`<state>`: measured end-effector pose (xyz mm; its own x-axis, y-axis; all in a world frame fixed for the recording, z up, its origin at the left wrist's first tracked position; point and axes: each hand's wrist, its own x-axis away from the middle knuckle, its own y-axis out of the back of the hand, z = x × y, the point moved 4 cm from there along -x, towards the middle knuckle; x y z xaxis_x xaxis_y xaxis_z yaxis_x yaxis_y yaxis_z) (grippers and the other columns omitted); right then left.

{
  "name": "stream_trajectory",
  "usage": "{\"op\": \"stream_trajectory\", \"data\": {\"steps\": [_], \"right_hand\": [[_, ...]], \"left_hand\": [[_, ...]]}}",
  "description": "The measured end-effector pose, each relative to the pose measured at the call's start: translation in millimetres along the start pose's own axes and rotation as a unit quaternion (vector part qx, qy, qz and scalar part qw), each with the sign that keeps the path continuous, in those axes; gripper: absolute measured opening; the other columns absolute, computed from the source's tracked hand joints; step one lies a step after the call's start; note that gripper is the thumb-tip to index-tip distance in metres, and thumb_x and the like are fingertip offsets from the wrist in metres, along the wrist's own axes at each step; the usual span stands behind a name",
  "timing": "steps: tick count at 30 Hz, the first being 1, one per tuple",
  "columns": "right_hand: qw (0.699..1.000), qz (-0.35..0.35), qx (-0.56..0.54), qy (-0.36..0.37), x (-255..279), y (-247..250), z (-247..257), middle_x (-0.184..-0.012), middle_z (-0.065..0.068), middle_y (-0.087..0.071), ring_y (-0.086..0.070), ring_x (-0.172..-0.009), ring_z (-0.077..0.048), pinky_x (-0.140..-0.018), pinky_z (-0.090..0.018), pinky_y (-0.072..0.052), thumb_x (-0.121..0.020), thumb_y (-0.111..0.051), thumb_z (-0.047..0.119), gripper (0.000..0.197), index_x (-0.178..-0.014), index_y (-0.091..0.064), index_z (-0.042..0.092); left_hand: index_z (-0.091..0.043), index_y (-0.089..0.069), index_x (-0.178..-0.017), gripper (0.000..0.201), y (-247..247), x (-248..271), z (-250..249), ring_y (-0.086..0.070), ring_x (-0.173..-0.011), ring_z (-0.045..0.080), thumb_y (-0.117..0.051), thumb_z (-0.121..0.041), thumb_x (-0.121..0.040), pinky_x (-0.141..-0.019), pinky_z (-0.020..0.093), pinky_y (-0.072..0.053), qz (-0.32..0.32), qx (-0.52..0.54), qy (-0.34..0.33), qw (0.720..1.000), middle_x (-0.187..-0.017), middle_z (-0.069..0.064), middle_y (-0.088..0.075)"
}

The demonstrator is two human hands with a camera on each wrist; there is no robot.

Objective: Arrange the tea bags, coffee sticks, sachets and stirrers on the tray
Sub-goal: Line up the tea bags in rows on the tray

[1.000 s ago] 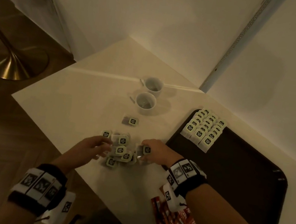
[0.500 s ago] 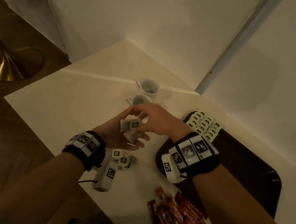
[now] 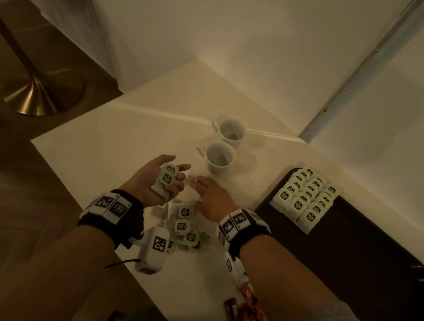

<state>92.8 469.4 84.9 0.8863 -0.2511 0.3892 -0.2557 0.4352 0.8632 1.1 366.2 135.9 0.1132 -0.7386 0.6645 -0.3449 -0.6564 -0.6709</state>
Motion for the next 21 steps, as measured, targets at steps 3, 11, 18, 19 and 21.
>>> {"op": "stream_trajectory", "data": {"steps": [3, 11, 18, 19, 21], "right_hand": [[0.998, -0.067, 0.011, 0.006, 5.5, 7.3, 0.0, -0.119, -0.011, -0.048, -0.045, -0.112, -0.031, -0.091, -0.041, -0.044, -0.091, -0.052, 0.016, 0.023, -0.113, -0.056, 0.014], [0.994, -0.031, -0.041, -0.094, 22.7, 10.2, -29.7, -0.116, -0.014, -0.057, -0.054, -0.107, -0.031, -0.09, -0.041, -0.045, -0.081, -0.068, 0.011, 0.051, -0.125, -0.041, 0.011], [0.954, -0.086, -0.28, -0.06, 59.5, 66.1, -38.4, -0.093, -0.006, -0.057, -0.055, -0.077, -0.018, -0.054, -0.018, -0.047, -0.076, -0.076, 0.013, 0.039, -0.109, -0.056, 0.012], [0.943, -0.116, -0.307, -0.053, 71.1, 85.0, -39.3, -0.094, -0.007, -0.058, -0.056, -0.074, -0.016, -0.05, -0.018, -0.047, -0.076, -0.076, 0.013, 0.037, -0.108, -0.056, 0.014], [0.921, -0.163, -0.351, -0.036, 95.7, 121.2, -40.9, -0.087, -0.005, -0.061, -0.055, -0.067, -0.008, -0.049, -0.016, -0.047, -0.077, -0.074, 0.01, 0.032, -0.103, -0.058, 0.015]], "left_hand": [[-0.004, -0.053, -0.095, 0.025, -2.5, -0.1, -5.4, -0.045, -0.059, 0.016, -0.052, -0.028, -0.086, -0.044, 0.017, -0.044, -0.059, 0.055, -0.038, 0.996, -0.069, 0.008, -0.047], [-0.017, -0.052, -0.082, 0.012, -32.7, -4.4, -8.5, -0.047, -0.042, 0.01, -0.052, -0.023, -0.093, -0.035, 0.016, -0.039, -0.056, -0.061, -0.053, 0.995, -0.06, -0.003, -0.051], [-0.012, -0.065, -0.095, 0.011, -72.3, 0.6, -13.4, -0.038, -0.046, 0.007, -0.068, -0.011, -0.085, -0.04, 0.018, -0.03, -0.024, -0.384, -0.205, 0.9, -0.07, 0.001, -0.049], [-0.011, -0.066, -0.097, 0.014, -81.1, 2.4, -12.1, -0.038, -0.048, 0.007, -0.07, -0.013, -0.084, -0.041, 0.019, -0.03, -0.004, -0.418, -0.212, 0.884, -0.069, 0.001, -0.049], [-0.011, -0.067, -0.103, 0.023, -101.5, 7.2, -6.2, -0.038, -0.049, 0.007, -0.072, -0.019, -0.082, -0.043, 0.019, -0.03, 0.036, -0.48, -0.214, 0.85, -0.066, -0.004, -0.054]]}}
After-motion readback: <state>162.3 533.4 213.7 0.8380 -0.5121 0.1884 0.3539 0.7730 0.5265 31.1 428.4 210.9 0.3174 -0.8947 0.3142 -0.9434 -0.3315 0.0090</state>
